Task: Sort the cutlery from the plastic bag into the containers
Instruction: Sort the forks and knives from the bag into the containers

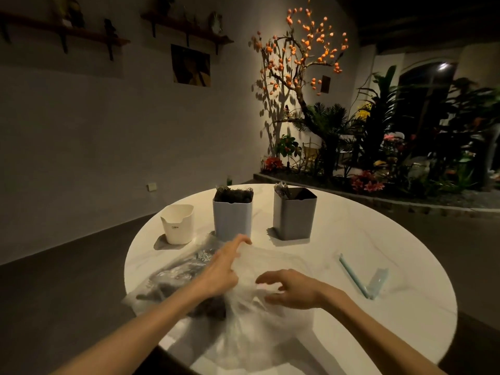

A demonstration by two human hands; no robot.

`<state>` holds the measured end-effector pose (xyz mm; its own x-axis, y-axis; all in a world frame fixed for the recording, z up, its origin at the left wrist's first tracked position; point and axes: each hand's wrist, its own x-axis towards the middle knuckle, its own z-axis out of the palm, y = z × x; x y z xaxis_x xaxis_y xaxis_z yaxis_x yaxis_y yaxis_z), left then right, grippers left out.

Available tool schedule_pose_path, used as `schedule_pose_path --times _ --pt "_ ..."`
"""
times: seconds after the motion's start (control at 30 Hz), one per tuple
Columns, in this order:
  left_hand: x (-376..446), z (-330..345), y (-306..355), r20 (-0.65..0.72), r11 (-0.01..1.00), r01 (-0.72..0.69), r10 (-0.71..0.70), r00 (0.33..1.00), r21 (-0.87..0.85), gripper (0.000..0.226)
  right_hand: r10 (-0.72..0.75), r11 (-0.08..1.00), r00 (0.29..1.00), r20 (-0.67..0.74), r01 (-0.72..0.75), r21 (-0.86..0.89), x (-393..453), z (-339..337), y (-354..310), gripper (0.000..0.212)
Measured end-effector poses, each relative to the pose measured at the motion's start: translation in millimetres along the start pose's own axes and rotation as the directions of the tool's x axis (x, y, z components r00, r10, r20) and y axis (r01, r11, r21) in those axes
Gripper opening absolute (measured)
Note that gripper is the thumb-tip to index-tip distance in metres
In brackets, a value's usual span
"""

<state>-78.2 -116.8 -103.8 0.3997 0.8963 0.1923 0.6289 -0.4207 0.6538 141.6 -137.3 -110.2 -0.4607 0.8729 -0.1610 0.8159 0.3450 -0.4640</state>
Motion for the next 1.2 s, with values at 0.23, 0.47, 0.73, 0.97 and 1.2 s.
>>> schedule_pose_path --times 0.23,0.47,0.73,0.97,1.2 --pt "-18 -56 18 -0.195 0.972 0.021 0.026 0.981 0.235 0.035 -0.228 0.923 0.905 -0.360 0.083 -0.376 9 -31 -22 0.084" --pt "-4 -6 5 -0.221 0.852 0.236 -0.145 0.964 0.468 0.107 -0.331 0.926 0.890 -0.314 0.242 -0.291 42 -11 -44 0.083" --pt "-20 -39 -8 -0.239 0.947 -0.026 0.108 0.965 0.320 0.078 -0.155 0.925 0.977 -0.144 0.093 -0.368 39 1 -39 0.033" --pt "-46 -60 -1 -0.017 0.818 -0.012 0.027 0.999 0.575 0.059 -0.062 0.911 0.998 -0.022 0.047 -0.410 47 -1 -50 0.046" --pt "-45 -51 3 0.074 0.746 0.105 -0.203 0.976 0.658 0.123 -0.131 0.954 0.991 0.020 0.131 -0.270 70 18 -92 0.036"
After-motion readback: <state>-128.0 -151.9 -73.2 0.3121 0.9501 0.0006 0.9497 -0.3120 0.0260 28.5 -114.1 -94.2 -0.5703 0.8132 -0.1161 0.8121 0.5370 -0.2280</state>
